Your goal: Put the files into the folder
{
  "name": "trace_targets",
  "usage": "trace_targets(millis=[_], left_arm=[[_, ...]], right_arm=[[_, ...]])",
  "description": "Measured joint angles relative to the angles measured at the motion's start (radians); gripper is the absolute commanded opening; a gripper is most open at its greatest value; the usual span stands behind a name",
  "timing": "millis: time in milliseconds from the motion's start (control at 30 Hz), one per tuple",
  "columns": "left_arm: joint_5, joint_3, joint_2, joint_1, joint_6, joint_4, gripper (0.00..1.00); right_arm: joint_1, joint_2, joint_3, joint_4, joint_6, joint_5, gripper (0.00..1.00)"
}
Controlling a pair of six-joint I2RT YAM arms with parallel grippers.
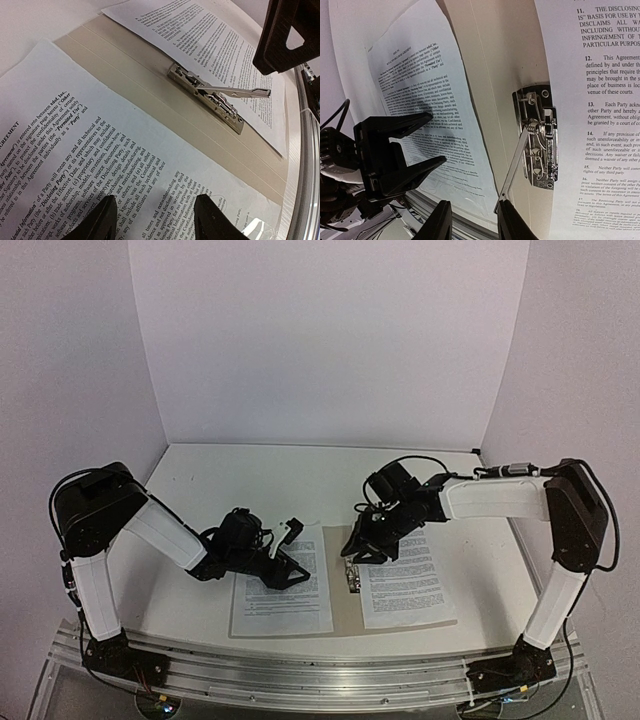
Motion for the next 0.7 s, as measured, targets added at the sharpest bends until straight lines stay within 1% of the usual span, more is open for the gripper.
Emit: trace_targets(millis=[167,367,700], left_arm=[[-0.001,0.0,0.0,0.0,0.0,0.0,0.53],[-0.002,0.0,0.0,0.0,0.0,0.0,0.53],[-0.002,0.0,0.0,0.0,0.0,0.001,0.53]], right_arm=[[0.0,0.0,-0.026,-0.001,0.003,-0.001,0.29],[0.0,0.024,-0.033,-0.004,-0.002,-0.009,0.17],[0.001,0.032,-0.066,0.017,-0.005,-0.012,0.12]])
